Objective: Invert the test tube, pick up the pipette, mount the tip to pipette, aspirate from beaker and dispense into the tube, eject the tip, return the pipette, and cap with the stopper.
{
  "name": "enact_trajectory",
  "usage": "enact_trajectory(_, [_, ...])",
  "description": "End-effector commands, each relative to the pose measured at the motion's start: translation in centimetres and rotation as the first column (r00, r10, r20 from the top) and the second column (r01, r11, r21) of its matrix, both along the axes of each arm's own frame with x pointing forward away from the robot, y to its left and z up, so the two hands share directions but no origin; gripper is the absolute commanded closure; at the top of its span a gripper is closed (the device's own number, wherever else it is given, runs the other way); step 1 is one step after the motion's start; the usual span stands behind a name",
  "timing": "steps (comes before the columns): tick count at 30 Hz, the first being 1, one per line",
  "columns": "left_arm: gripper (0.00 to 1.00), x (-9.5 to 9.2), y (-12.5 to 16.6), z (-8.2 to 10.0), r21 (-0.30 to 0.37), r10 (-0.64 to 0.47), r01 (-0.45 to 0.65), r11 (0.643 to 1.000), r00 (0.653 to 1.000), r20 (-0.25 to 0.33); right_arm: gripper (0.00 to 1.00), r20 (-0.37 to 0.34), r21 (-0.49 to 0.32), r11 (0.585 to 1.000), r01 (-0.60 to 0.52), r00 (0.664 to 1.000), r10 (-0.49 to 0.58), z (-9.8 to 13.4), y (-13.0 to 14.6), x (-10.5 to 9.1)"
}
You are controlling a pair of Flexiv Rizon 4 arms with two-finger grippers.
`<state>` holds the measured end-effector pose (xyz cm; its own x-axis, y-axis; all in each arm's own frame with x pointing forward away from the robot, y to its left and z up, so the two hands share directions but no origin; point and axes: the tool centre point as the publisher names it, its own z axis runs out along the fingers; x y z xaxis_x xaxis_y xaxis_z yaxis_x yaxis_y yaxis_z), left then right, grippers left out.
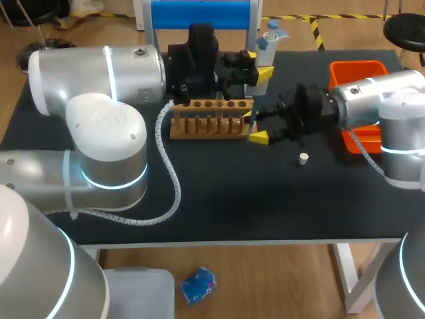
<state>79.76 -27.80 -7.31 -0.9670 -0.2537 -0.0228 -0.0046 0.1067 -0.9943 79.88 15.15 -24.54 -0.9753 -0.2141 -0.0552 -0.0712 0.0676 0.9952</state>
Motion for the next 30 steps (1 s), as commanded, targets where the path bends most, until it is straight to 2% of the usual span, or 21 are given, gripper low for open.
enact_trajectory(1, [1.0,0.0,0.0,-0.1,-0.004,-0.001,0.001,1.0,1.0,0.001,0.0,-0.013,-0.024,1.0,0.017,1.0,-0.017,0.0,-1.1,-0.8])
enact_trajectory(4, [1.0,0.4,0.9,0.1,0.002,0.022,-0.022,1.0,1.0,0.012,0.0,-0.025,-0.054,0.998,0.025,0.999,-0.026,-0.6,-1.8,-1.0])
enact_trajectory(9, [1.0,0.3,4.3,0.5,0.007,0.096,-0.096,0.995,0.995,0.03,0.0,-0.049,-0.085,0.996,0.038,0.998,-0.043,-1.4,-3.2,-1.6])
enact_trajectory(13, [1.0,0.0,6.6,0.6,0.015,0.132,-0.133,0.991,0.99,0.039,0.0,-0.041,-0.107,0.994,0.026,0.999,-0.031,-1.5,-3.7,-2.1])
enact_trajectory(30, [1.0,0.1,6.8,0.6,0.024,0.132,-0.133,0.991,0.991,0.036,0.0,-0.041,-0.107,0.994,0.026,0.999,-0.031,-1.5,-3.7,-2.1])
